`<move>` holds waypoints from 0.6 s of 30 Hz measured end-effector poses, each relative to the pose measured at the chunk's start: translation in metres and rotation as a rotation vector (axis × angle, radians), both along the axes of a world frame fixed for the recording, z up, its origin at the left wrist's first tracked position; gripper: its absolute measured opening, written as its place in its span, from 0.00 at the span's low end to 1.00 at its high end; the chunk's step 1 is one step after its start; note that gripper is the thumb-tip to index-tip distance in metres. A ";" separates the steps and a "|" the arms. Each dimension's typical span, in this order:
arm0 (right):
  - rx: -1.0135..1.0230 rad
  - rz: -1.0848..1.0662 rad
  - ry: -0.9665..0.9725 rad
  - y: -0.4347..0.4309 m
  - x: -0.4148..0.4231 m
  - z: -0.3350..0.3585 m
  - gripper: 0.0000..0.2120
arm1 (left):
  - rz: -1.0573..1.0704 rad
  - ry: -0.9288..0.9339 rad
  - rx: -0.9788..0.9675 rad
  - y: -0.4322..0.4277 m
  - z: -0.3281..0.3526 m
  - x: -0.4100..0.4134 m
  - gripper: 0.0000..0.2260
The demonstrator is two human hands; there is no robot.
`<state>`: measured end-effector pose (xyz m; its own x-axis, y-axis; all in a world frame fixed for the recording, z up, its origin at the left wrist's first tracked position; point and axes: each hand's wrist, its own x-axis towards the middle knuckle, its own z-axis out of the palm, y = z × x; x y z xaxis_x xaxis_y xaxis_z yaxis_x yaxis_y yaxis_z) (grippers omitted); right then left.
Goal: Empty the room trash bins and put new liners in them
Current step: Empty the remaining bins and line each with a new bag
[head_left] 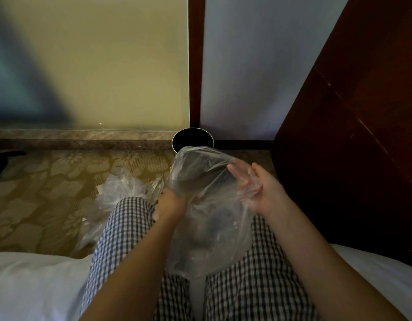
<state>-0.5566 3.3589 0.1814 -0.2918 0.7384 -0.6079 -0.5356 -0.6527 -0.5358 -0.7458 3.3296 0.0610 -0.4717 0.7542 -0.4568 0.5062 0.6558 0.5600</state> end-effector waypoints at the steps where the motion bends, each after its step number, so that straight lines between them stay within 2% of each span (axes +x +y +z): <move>1: 0.008 -0.013 -0.008 0.001 0.006 -0.002 0.25 | 0.026 0.031 -0.029 0.002 -0.002 -0.002 0.22; 3: 0.021 -0.049 -0.021 0.004 0.016 -0.005 0.23 | 0.084 0.017 -0.043 0.005 0.000 -0.001 0.15; 5: 0.027 -0.113 -0.042 0.009 0.021 -0.009 0.22 | 0.139 -0.161 0.093 0.005 0.007 -0.007 0.10; 9: 0.049 -0.188 -0.169 0.021 0.027 -0.020 0.20 | 0.232 -0.920 0.217 0.009 0.028 -0.014 0.10; 10: 0.057 -0.202 -0.213 0.024 0.028 -0.022 0.19 | 0.155 -1.083 0.235 0.010 0.046 -0.014 0.12; 11: 0.068 -0.216 -0.251 0.026 0.029 -0.023 0.18 | 0.080 -1.149 0.387 0.012 0.057 -0.015 0.15; 12: 0.077 -0.234 -0.270 0.030 0.028 -0.024 0.17 | 0.060 -1.092 0.539 0.010 0.063 -0.026 0.16; 13: 0.086 -0.249 -0.275 0.033 0.027 -0.023 0.16 | 0.063 -1.097 0.799 0.011 0.070 -0.028 0.13; 14: 0.090 -0.261 -0.278 0.037 0.025 -0.022 0.16 | -0.007 -1.000 0.652 0.010 0.067 -0.031 0.08; 15: 0.091 -0.269 -0.281 0.043 0.025 -0.023 0.16 | -0.067 -1.059 0.449 0.012 0.071 -0.029 0.05; 16: 0.091 -0.270 -0.290 0.050 0.024 -0.024 0.16 | -0.052 -1.151 0.329 0.012 0.072 -0.037 0.05; 18: 0.087 -0.281 -0.321 0.066 0.024 -0.027 0.15 | 0.006 -1.322 0.274 0.009 0.074 -0.050 0.09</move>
